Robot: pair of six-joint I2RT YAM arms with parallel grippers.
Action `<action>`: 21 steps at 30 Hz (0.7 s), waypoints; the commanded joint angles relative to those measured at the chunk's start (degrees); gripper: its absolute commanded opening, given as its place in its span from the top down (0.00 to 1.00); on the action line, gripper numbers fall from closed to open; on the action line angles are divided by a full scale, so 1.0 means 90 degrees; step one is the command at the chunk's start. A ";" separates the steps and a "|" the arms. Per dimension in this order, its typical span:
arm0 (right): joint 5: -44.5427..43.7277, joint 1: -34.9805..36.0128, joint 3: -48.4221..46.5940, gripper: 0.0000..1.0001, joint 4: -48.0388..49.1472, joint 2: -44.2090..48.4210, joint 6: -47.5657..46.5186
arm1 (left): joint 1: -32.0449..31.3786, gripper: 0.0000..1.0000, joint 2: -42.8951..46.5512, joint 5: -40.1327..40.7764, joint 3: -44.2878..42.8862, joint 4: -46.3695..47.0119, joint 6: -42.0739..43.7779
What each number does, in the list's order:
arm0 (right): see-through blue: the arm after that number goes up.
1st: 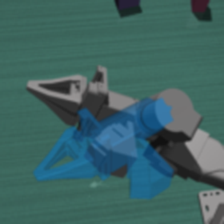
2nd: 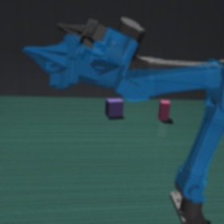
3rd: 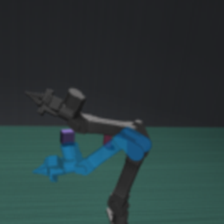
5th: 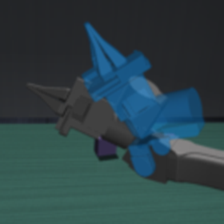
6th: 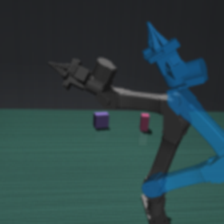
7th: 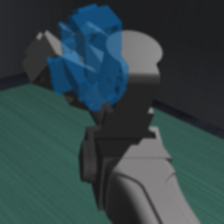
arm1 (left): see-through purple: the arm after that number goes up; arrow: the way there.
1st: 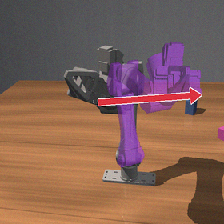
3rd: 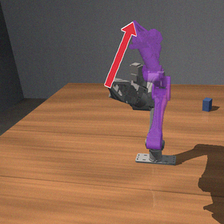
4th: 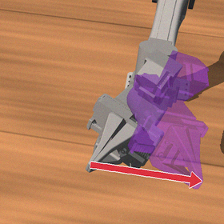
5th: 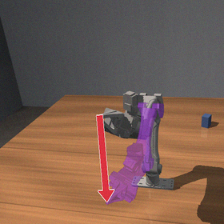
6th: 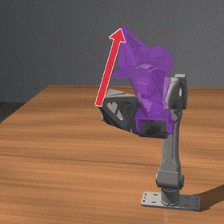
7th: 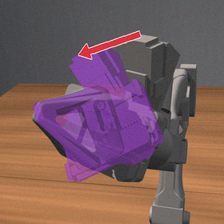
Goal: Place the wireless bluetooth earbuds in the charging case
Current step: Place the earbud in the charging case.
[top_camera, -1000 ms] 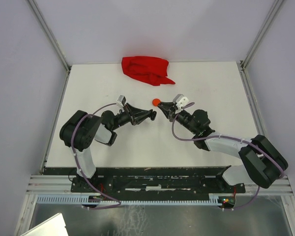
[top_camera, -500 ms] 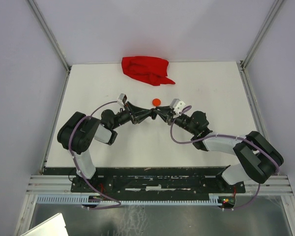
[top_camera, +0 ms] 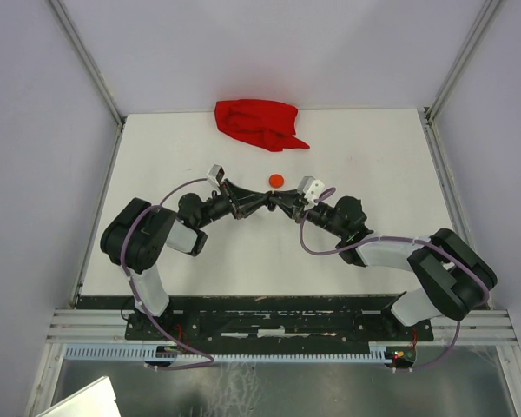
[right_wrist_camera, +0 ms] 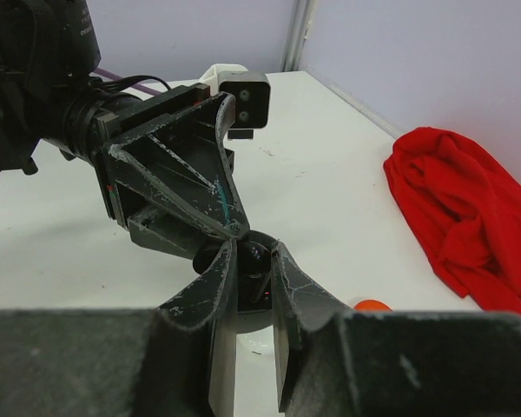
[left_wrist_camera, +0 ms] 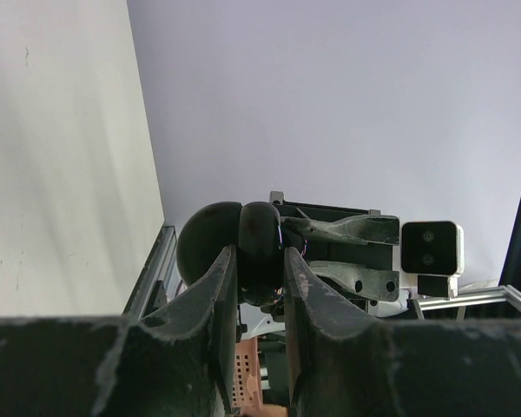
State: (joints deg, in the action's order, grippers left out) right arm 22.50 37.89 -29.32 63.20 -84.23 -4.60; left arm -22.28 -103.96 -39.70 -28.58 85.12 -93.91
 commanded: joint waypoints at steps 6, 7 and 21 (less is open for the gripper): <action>0.0159 0.0032 0.0025 0.98 0.0345 -0.0043 -0.0062 | -0.0025 0.97 0.0262 -0.0113 -0.0185 0.0265 -0.0074; 0.0148 0.0035 0.0040 0.98 0.0350 -0.0037 -0.0065 | -0.0033 0.97 0.0262 -0.0095 -0.0183 0.0299 -0.0108; -0.0108 0.0038 0.0051 0.78 0.0377 -0.0028 0.0150 | -0.0033 0.97 0.0179 0.0274 -0.0113 0.0666 -0.0591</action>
State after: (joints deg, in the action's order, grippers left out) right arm 22.09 37.89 -28.99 63.42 -84.40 -4.67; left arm -22.28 -103.72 -38.96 -28.60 85.86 -95.96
